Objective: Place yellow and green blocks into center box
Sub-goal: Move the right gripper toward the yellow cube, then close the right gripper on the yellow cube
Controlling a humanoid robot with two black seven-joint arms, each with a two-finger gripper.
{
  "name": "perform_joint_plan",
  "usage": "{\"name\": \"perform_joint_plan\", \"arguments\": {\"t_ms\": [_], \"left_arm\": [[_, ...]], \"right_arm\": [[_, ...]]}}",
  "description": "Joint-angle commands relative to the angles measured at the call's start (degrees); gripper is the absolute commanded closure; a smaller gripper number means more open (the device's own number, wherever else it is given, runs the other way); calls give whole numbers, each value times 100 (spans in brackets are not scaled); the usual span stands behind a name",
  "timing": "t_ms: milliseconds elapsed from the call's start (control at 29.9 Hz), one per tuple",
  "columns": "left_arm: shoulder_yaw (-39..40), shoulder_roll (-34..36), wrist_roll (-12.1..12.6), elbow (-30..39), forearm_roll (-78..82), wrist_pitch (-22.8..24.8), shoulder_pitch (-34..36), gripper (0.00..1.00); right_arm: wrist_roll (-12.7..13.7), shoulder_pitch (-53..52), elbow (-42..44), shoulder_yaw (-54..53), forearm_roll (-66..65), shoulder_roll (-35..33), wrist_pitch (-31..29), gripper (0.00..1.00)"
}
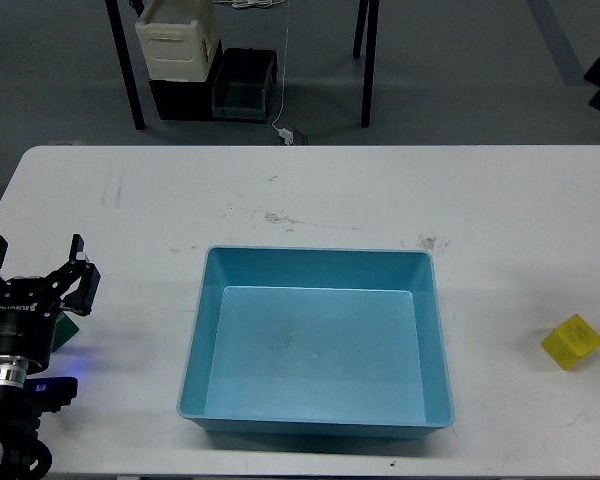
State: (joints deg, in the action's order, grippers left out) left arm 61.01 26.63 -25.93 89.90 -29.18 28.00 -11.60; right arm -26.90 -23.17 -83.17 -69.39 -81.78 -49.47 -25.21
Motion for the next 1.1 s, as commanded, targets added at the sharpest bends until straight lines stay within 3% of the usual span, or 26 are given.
{"name": "perform_joint_plan", "arguments": {"t_ms": [0,234,334,568,802,1069], "left_arm": [[-1,-114,9,-16,0,0,0,0],[-1,-246,9,-122,9,0,0,0],[-10,-246,9,-157,9,0,9,0],[-10,-246,9,-174,17,0,27,0],[-10,-378,9,-394,17,0,44,0],[-1,-405,9,-394,17,0,53,0]], "right_arm": [[-110,-556,-173,1240,-1321,-623,-2,0],[-110,-1084,-533,2630,-1622,-2170,-2,0],[-110,-1049,-595,2886,-1850,-2496,-2,0],[-110,-1058,-516,3809,-2887,-2532,-28,0],[-110,-1067,-236,4134,-2976,-2418,-46,0],[-110,-1049,90,4249,-3326,-1830,-89,0]]}}
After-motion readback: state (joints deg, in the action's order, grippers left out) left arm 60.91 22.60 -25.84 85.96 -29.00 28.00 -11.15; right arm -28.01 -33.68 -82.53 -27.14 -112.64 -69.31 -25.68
